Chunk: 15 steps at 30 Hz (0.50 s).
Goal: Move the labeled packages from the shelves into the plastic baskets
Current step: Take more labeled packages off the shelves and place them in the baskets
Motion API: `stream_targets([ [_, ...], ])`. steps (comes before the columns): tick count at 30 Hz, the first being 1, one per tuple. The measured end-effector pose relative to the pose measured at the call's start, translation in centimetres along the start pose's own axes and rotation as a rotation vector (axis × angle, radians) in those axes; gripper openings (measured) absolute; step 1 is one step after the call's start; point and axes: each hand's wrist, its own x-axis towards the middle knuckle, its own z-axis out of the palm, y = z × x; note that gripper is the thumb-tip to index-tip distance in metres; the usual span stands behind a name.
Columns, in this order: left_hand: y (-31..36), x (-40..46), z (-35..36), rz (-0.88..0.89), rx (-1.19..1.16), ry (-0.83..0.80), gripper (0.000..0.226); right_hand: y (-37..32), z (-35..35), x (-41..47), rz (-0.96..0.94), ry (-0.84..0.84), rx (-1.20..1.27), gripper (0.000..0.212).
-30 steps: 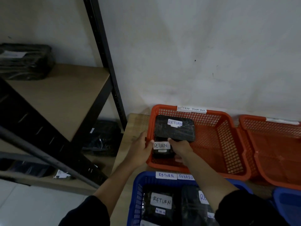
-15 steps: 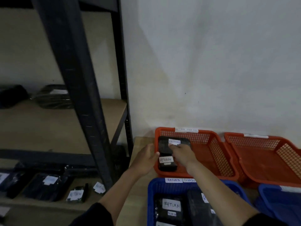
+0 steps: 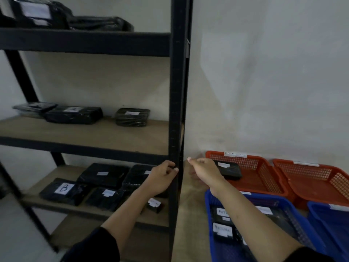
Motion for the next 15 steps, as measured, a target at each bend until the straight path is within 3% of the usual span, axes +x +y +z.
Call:
stream_targets([
  [9,-6.5,-5.8,-13.4,-0.108,0.034,0.183,0.035,-7.5,11.4,-3.0,-0.035,-0.149,-0.042,0.031],
  [15,-14.2,-6.3,-24.3,-0.142,0.004,0.308,0.029,-13.4,24.1,-0.4,-0.091,-0.261,-0.052,0.034],
])
